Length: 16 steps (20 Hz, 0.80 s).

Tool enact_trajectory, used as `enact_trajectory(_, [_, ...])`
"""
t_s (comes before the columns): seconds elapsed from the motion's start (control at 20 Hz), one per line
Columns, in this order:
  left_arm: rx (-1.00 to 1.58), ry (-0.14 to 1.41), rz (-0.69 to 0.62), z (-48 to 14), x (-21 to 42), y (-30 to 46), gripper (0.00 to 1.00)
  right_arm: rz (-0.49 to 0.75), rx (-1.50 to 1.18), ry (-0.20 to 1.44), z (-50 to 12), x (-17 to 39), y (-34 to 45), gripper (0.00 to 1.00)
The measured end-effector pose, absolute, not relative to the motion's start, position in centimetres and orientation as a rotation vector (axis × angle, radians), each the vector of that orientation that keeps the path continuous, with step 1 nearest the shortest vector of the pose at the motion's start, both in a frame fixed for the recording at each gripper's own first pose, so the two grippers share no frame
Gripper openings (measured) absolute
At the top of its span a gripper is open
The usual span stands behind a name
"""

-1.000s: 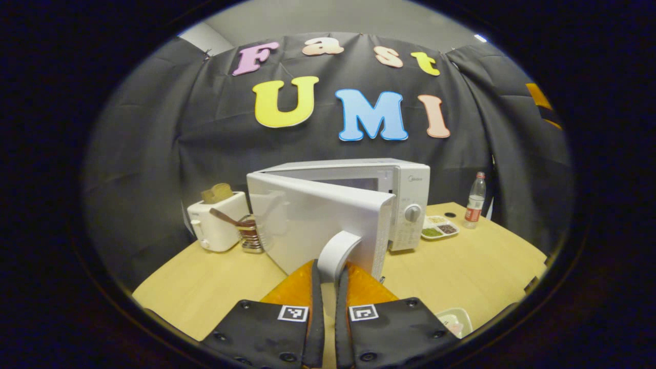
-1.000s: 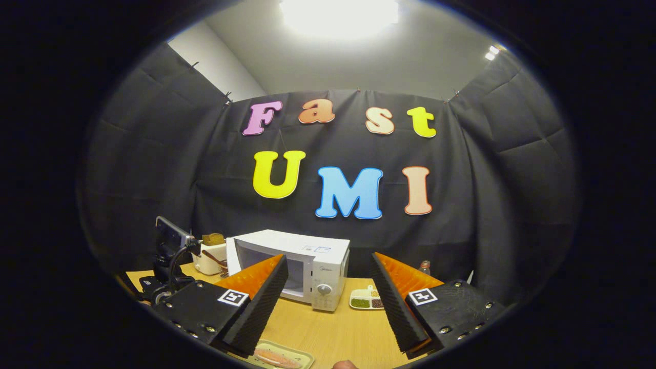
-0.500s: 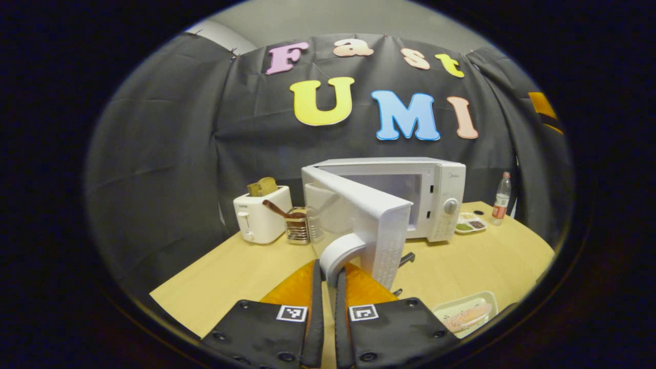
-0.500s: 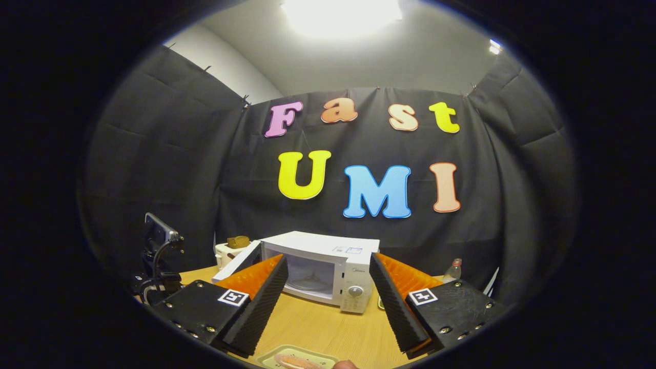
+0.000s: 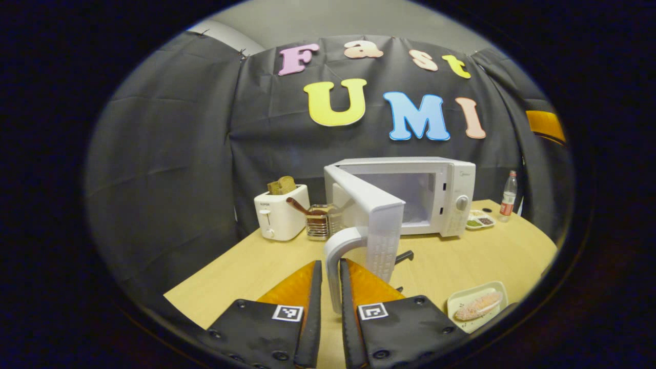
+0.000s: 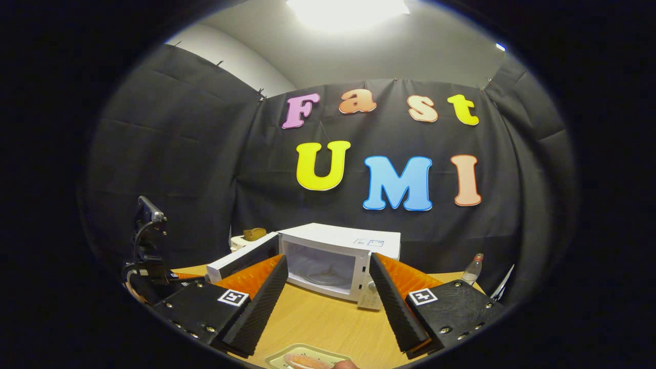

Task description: Open the microwave oven with the left hand, put the food in, and close the microwave oven.

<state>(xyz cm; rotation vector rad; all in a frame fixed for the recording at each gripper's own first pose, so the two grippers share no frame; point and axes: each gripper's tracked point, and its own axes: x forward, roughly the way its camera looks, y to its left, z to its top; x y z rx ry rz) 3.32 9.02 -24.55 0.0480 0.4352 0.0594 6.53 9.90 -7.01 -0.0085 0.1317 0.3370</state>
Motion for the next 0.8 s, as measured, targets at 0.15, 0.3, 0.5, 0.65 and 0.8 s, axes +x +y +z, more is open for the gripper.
enact_trajectory(0.15, [0.034,0.421,0.083,-22.9,1.4,9.7,0.49,0.410,-0.034,0.168,-8.8,5.8,11.1,0.98])
enact_trajectory(0.3, [0.038,0.375,0.122,-19.8,-0.4,10.5,0.95,0.518,-0.069,0.233,-11.3,4.9,12.5,0.98])
enact_trajectory(0.5, [0.032,0.311,0.166,-15.8,-1.8,11.1,0.97,0.602,-0.180,0.302,-15.1,3.8,12.7,0.98])
enact_trajectory(0.65, [0.029,0.268,0.193,-13.2,-2.3,11.4,0.97,0.662,-0.278,0.347,-17.9,2.8,12.6,0.98])
enact_trajectory(0.8, [0.028,0.215,0.213,-10.6,-2.4,11.6,0.97,0.718,-0.352,0.400,-20.9,1.7,12.3,0.98])
